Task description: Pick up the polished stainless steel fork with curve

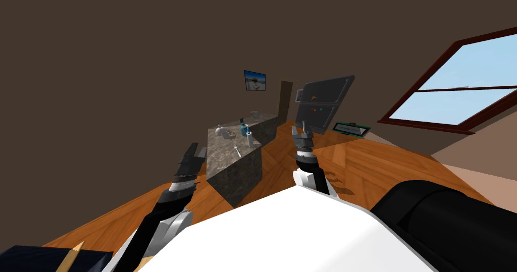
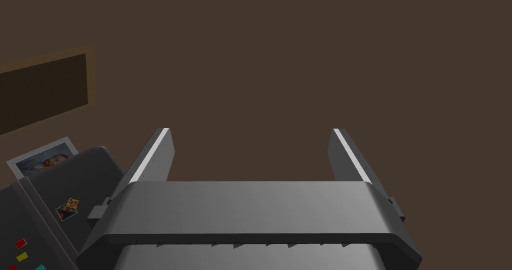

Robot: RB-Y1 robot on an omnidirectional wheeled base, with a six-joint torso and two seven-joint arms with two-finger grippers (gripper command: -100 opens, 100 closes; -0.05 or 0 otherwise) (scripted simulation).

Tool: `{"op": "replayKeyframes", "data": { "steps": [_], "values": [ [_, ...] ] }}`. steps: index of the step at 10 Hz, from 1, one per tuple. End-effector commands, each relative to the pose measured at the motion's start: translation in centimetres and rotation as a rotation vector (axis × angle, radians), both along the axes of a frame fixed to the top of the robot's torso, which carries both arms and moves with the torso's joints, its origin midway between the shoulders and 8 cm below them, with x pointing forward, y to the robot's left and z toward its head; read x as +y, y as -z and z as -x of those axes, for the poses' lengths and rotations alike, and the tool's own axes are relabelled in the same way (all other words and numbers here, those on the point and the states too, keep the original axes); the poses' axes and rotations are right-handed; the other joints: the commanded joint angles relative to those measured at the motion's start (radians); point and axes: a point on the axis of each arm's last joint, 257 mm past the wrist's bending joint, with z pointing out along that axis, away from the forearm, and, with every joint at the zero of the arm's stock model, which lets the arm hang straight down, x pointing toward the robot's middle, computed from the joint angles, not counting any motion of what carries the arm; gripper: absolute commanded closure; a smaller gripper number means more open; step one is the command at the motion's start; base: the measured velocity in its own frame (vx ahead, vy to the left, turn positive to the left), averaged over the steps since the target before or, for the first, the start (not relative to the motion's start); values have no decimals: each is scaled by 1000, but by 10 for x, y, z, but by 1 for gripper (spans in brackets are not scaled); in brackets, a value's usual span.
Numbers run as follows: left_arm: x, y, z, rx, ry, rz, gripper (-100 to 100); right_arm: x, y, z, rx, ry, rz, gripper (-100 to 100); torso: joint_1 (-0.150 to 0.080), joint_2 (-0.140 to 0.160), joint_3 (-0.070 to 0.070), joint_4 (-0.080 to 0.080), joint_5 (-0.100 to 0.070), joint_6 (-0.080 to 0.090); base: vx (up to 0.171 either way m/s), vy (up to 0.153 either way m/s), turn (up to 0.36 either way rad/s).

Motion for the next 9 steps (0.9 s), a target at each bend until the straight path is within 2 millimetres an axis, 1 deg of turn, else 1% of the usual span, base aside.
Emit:
{"op": "replayKeyframes", "data": {
  "steps": [1,2,3,4,5,6,7,8,9],
  "values": [
    [2,3,-4,25,7,-14,-100,0,0,0,0,0,0,0,0,0,0,0,0,0,-8,-9,-31],
    [5,13,-10,74,15,-28,-100,0,0,0,0,0,0,0,0,0,0,0,0,0,-8,-12,-57],
    [4,14,-10,75,18,-35,-100,0,0,0,0,0,0,0,0,0,0,0,0,0,-6,-10,-35],
    [8,25,-16,128,24,-52,-100,0,0,0,0,0,0,0,0,0,0,0,0,0,-3,-16,-77],
    [8,25,-16,129,26,-57,-100,0,0,0,0,0,0,0,0,-1,0,0,0,0,-2,-14,-45],
    [13,38,-21,185,29,-74,-100,0,0,0,0,0,0,0,0,-1,0,0,0,0,-2,-22,-83],
    [12,39,-21,186,32,-81,-100,0,0,0,0,0,0,0,-1,-1,0,0,0,0,1,-15,-45],
    [18,53,-27,246,33,-102,-100,0,0,0,0,0,0,0,0,-1,-1,0,0,0,9,-22,-87],
    [18,53,-27,247,34,-108,-100,0,0,0,0,0,0,0,-1,-1,-1,0,0,0,10,-20,-56]
  ]
}}
